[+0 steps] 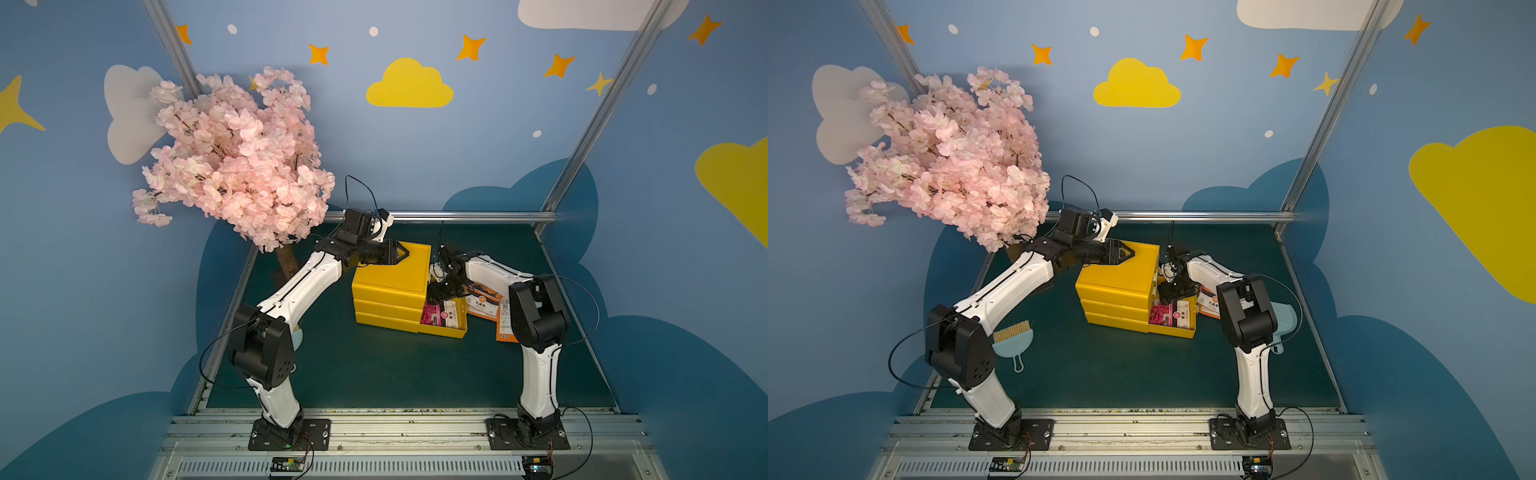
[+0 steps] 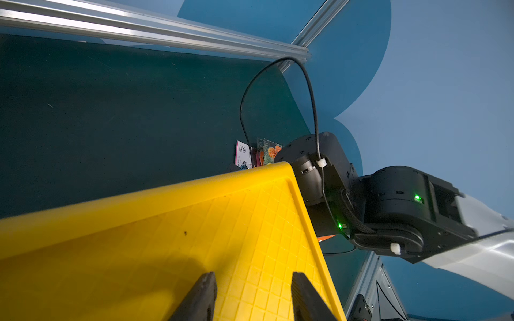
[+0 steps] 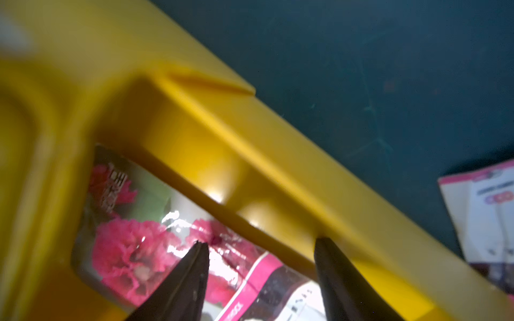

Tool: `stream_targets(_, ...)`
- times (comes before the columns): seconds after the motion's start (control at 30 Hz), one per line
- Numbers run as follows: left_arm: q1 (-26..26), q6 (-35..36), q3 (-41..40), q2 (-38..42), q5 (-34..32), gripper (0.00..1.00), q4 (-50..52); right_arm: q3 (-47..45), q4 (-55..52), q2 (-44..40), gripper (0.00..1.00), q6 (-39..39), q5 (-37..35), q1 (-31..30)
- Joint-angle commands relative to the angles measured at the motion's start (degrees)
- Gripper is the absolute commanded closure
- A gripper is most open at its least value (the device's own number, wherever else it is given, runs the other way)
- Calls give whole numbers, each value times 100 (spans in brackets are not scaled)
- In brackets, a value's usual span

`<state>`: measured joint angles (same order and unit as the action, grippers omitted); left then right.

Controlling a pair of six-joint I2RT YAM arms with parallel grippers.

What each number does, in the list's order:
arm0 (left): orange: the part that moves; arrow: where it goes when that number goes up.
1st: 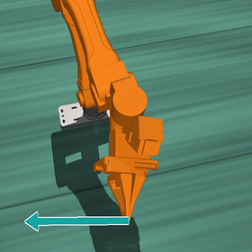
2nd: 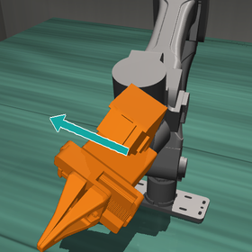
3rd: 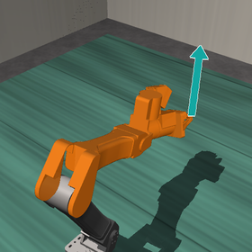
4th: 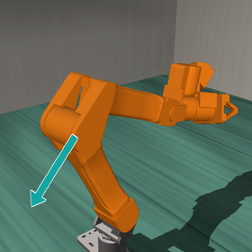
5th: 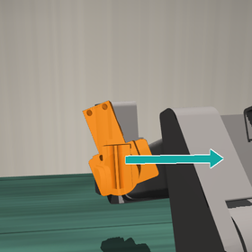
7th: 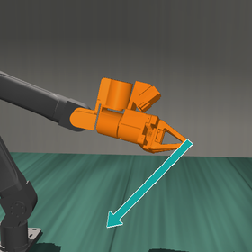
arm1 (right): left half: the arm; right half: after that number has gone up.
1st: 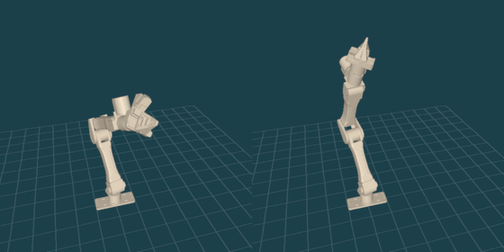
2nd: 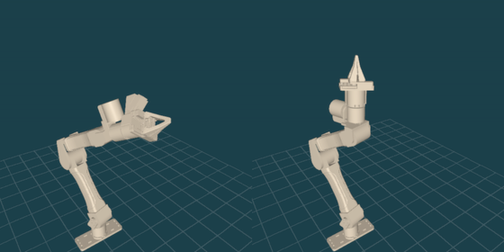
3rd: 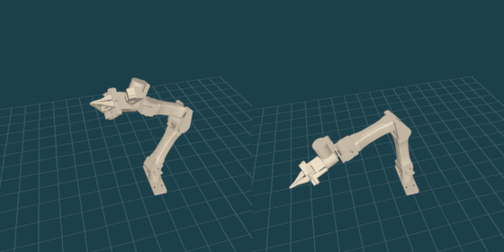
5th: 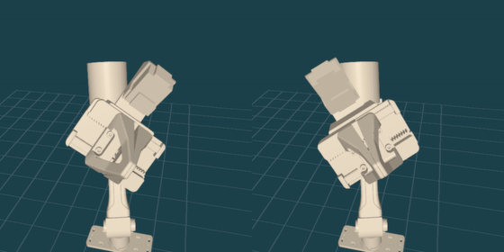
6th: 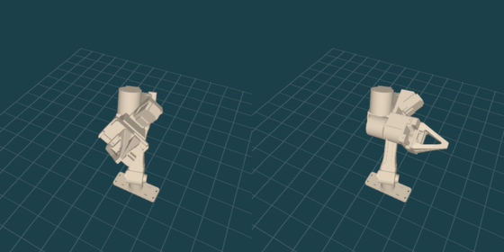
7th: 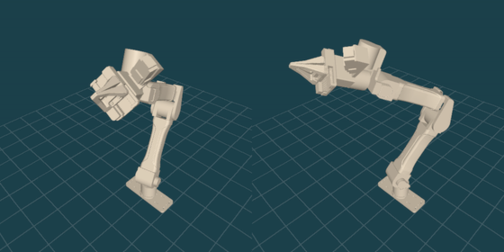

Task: Take the seed bags out of the drawer
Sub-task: Pick up the seed packet from the drawer.

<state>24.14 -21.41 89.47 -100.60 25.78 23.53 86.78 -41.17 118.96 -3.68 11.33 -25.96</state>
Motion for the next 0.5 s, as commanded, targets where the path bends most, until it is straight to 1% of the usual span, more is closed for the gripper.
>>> stream_targets(0.0,-15,-99,-527,-500,-332,50,1708,-241,-554,-95,36,-271,742,-249)
stream_targets(0.3,-1,-135,-594,-461,-310,50,1621,-865,-422,-282,35,-16,479,-643)
stream_targets(0.47,-6,-146,-633,-443,-297,50,1603,-959,-319,-138,36,320,15,-972)
